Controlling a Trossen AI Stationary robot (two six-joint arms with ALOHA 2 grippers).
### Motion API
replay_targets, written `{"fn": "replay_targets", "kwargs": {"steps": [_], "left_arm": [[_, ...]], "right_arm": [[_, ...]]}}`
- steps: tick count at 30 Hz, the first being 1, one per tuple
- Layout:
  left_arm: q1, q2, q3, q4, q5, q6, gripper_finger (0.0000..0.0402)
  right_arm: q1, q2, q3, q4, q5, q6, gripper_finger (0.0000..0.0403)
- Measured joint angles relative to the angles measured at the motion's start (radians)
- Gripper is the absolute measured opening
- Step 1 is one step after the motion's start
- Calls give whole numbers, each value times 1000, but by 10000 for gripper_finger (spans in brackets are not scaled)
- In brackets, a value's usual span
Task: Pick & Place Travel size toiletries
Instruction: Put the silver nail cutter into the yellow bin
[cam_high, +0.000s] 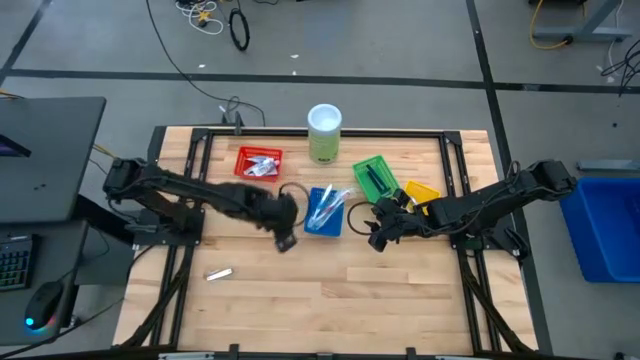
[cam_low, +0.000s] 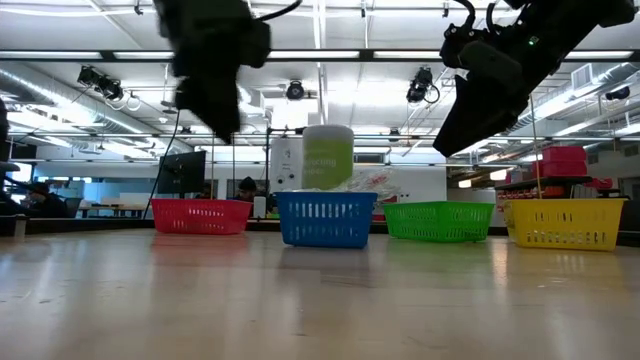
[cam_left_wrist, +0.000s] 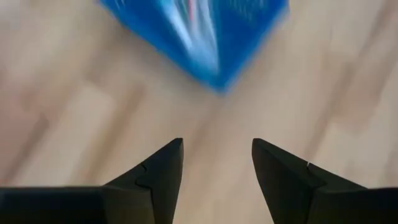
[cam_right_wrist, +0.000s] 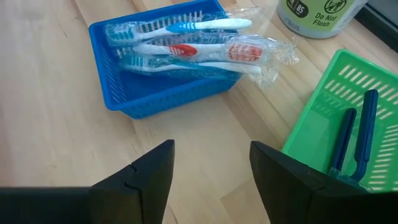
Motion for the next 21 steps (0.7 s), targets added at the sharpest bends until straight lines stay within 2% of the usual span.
{"fn": "replay_targets", "kwargs": {"steps": [6, 14, 19, 21], "left_arm": [[-181, 12, -1, -187, 68, -89, 201], [-412, 11, -5, -330, 155, -181, 208], [-459, 11, -103, -327, 251, -352, 215], [-466, 11, -165, -286, 290, -370, 220]], "right_arm": [[0, 0, 0, 3, 0, 0, 226], [0, 0, 0, 14, 0, 0, 221], [0, 0, 0, 29, -1, 0, 214], [0, 0, 0, 33, -1, 0, 212]]}}
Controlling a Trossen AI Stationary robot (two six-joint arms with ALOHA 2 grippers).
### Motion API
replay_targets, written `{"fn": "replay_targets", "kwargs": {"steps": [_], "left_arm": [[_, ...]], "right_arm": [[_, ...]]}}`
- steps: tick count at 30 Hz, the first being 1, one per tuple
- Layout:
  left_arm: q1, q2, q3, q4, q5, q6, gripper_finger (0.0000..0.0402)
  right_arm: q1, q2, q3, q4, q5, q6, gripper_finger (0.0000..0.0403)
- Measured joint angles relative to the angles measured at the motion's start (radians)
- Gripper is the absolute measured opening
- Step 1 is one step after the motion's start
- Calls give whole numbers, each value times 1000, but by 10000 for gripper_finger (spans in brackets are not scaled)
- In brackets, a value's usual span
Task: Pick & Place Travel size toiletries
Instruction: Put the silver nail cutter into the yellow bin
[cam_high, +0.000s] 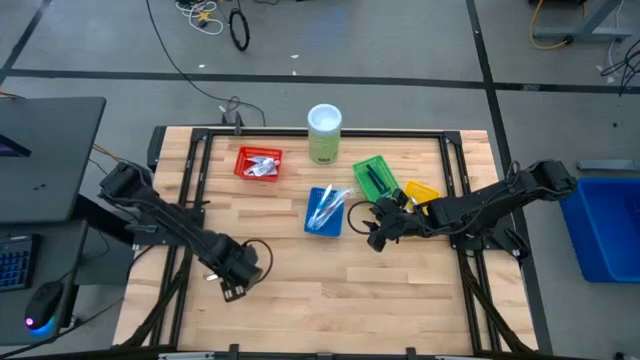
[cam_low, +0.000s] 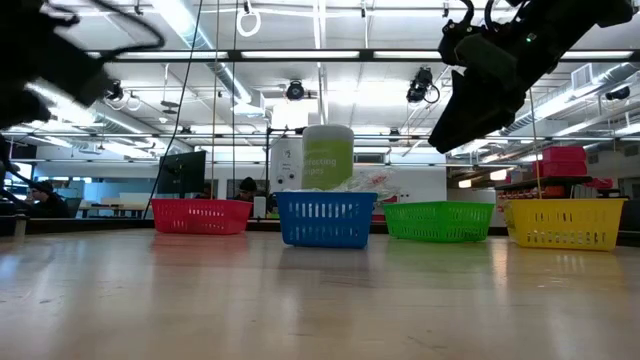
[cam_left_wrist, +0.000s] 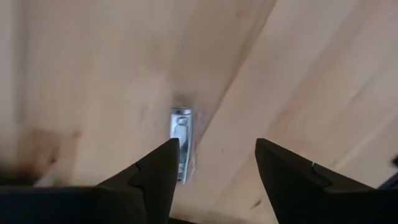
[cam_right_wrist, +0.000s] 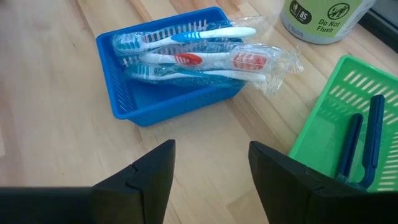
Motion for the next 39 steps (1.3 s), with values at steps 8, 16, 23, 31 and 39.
{"fn": "replay_targets", "kwargs": {"steps": [8, 16, 23, 31, 39], "left_arm": [[0, -2, -154, 84, 12, 23, 229], [2, -4, -249, 220, 52, 32, 229], [2, -6, -259, 224, 41, 33, 184], [1, -2, -240, 216, -1, 25, 74], [2, 0, -135, 262, -174, 63, 62]], "right_arm": [[0, 0, 0, 5, -1, 0, 217], [0, 0, 0, 27, 0, 0, 226], [0, 0, 0, 29, 0, 0, 223], [0, 0, 0, 101, -1, -79, 214], [0, 0, 0, 257, -122, -242, 217]]}}
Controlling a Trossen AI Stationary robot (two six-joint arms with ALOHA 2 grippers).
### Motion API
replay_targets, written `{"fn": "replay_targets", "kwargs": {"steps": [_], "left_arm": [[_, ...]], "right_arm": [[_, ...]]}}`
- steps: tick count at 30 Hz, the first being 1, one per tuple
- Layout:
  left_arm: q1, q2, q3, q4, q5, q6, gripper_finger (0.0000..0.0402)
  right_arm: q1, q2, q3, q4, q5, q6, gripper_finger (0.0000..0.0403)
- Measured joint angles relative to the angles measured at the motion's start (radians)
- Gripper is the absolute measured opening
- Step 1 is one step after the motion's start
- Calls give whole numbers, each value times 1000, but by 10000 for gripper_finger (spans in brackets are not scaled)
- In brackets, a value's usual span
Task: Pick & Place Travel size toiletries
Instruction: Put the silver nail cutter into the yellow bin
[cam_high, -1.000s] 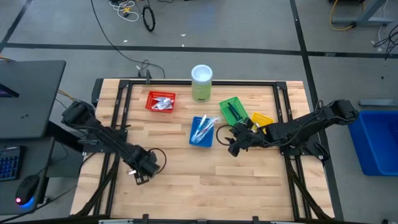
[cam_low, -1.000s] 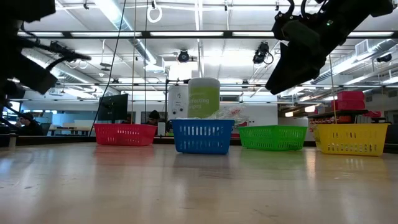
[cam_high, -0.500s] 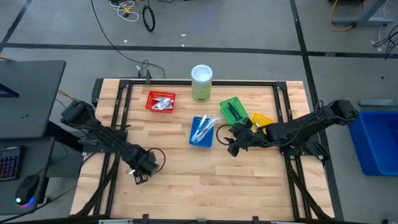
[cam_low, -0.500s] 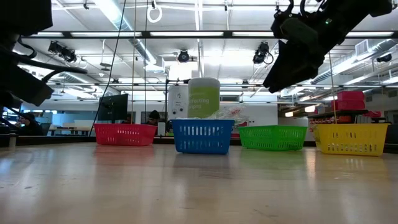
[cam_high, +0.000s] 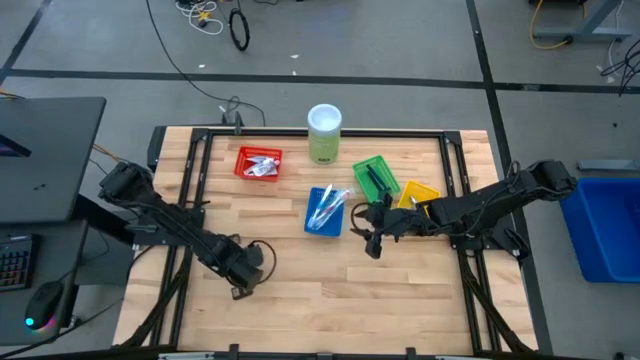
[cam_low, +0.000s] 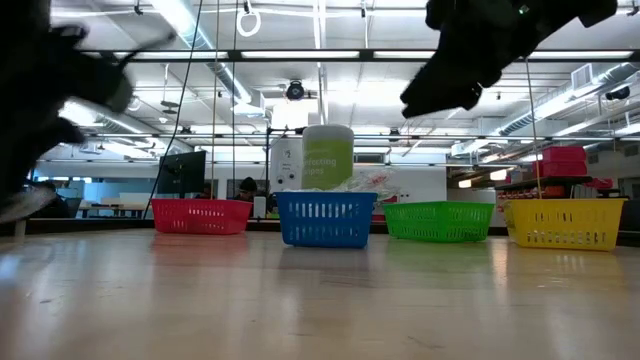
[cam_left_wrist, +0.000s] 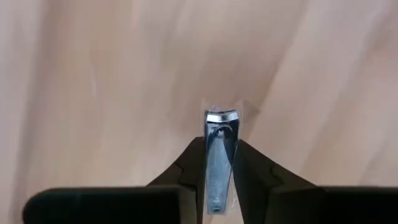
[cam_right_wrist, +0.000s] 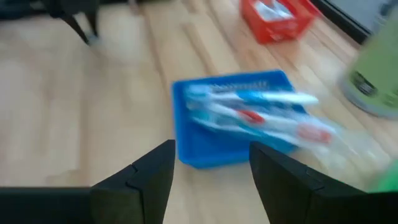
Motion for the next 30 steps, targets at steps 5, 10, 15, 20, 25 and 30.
{"fn": "replay_targets", "kwargs": {"steps": [5, 10, 15, 20, 25, 30], "left_arm": [[12, 0, 136, 40, -301, 108, 67], [50, 0, 218, 265, -569, 315, 67], [102, -1, 231, 633, -628, 597, 72], [164, 7, 232, 845, -603, 717, 70], [212, 17, 232, 927, -535, 774, 73], [240, 17, 232, 940, -535, 793, 70]], "right_arm": [[0, 0, 0, 97, -77, -96, 222], [0, 0, 0, 206, -143, -130, 220], [0, 0, 0, 278, -224, -125, 212], [0, 31, 0, 381, -277, -138, 215], [0, 105, 0, 517, -277, -184, 241], [-1, 164, 0, 651, -277, -229, 268]]}}
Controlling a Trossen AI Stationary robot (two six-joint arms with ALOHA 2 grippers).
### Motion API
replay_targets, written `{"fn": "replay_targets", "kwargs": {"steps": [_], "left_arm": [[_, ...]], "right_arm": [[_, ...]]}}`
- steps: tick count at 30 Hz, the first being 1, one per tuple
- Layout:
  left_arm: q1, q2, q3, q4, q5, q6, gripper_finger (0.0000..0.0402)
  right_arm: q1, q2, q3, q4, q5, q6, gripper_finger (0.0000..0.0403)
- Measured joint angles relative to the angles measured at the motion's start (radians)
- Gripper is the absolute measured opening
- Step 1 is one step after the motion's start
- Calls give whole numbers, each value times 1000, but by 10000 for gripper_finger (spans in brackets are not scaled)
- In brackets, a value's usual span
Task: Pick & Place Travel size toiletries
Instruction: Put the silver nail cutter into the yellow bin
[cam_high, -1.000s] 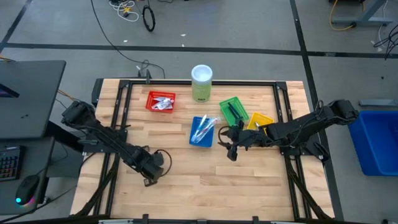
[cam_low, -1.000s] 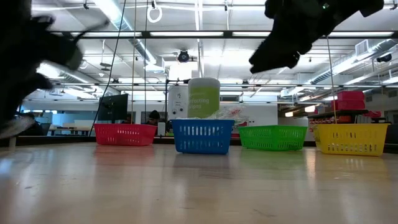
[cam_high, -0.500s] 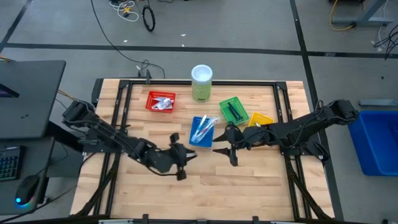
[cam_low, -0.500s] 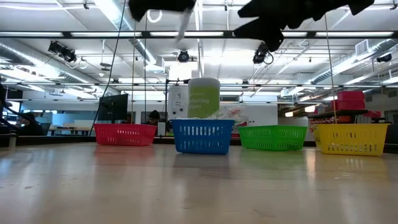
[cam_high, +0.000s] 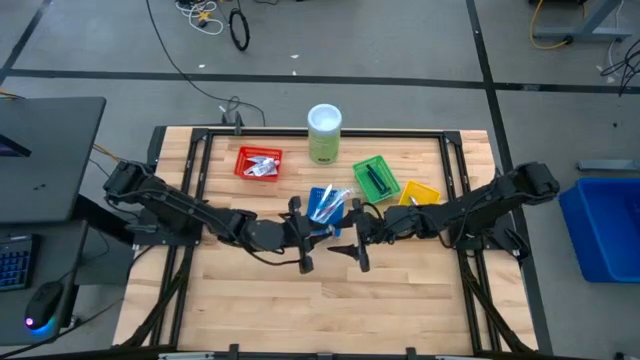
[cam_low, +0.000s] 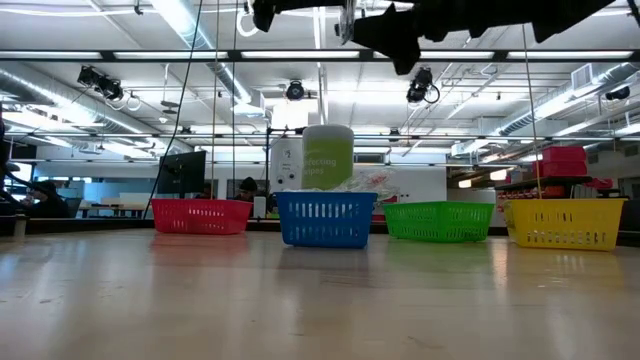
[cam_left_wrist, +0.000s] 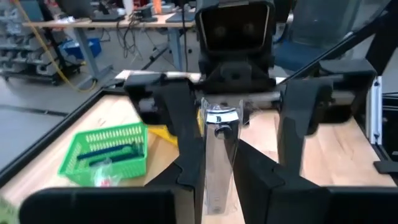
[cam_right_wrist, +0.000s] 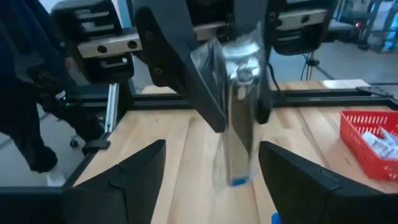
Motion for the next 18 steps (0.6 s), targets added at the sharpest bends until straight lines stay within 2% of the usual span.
{"fn": "replay_targets", "kwargs": {"steps": [4, 8, 12, 18], "left_arm": [[18, 0, 0, 13, 56, 11, 72], [20, 0, 0, 17, 56, 23, 75], [19, 0, 0, 11, 56, 31, 73], [19, 0, 0, 4, 45, 31, 78]], "right_arm": [[-11, 34, 0, 65, -1, 0, 273], [-21, 43, 0, 65, -1, 0, 250], [-22, 43, 0, 68, 0, 0, 198], [-22, 43, 0, 58, 2, 12, 99]]}}
